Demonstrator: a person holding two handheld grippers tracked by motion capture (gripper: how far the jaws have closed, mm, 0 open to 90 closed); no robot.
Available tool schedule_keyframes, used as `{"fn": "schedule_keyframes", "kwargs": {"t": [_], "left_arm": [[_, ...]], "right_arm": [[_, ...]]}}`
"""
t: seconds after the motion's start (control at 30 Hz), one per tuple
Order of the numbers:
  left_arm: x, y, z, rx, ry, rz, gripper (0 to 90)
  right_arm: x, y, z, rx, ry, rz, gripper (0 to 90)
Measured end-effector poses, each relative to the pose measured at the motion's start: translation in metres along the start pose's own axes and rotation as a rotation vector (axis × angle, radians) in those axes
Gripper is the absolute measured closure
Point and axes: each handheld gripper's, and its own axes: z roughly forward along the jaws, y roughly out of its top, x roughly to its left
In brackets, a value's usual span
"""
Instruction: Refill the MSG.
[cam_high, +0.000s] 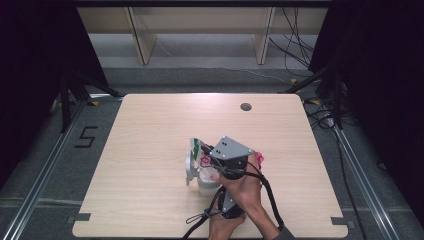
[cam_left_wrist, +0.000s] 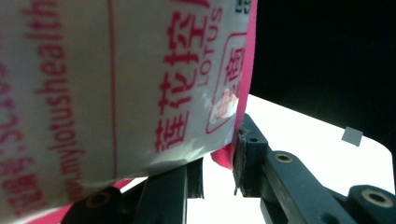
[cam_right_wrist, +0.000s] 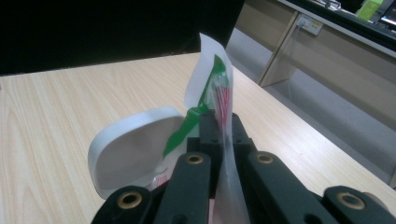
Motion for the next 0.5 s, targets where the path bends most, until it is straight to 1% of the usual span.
{"fn": "schedule_keyframes", "kwargs": {"t": [0.1, 0.23, 0.27, 0.43, 0.47, 0.5], "left_arm": [[-0.0009, 0.0007, 0.0, -0.007, 0.004, -0.004, 75.6], [-0.0002, 0.0009, 0.0, -0.006, 0.0, -0.004, 75.6], [0.0001, 0.0012, -0.0004, -0.007, 0.002, 0.001, 75.6], [-0.0004, 0.0015, 0.0001, -0.01, 0.009, -0.002, 75.6], [-0.0016, 0.0017, 0.0009, -0.018, 0.004, -0.016, 75.5], [-0.0006, 0.0017, 0.0004, -0.009, 0.003, 0.001, 75.4]], "right_arm": [[0.0, 0.0009, -0.0014, -0.01, -0.002, -0.001, 89.7], [-0.0006, 0.0009, -0.0004, -0.009, -0.002, -0.007, 89.7], [0.0004, 0.0014, -0.0012, -0.009, 0.004, 0.002, 89.7], [0.0017, 0.0027, -0.0012, -0.009, 0.0, -0.01, 89.7], [0.0015, 0.0026, -0.0011, -0.007, -0.002, -0.01, 89.7], [0.0009, 0.0025, -0.0012, -0.008, -0.004, -0.007, 89.7]]}}
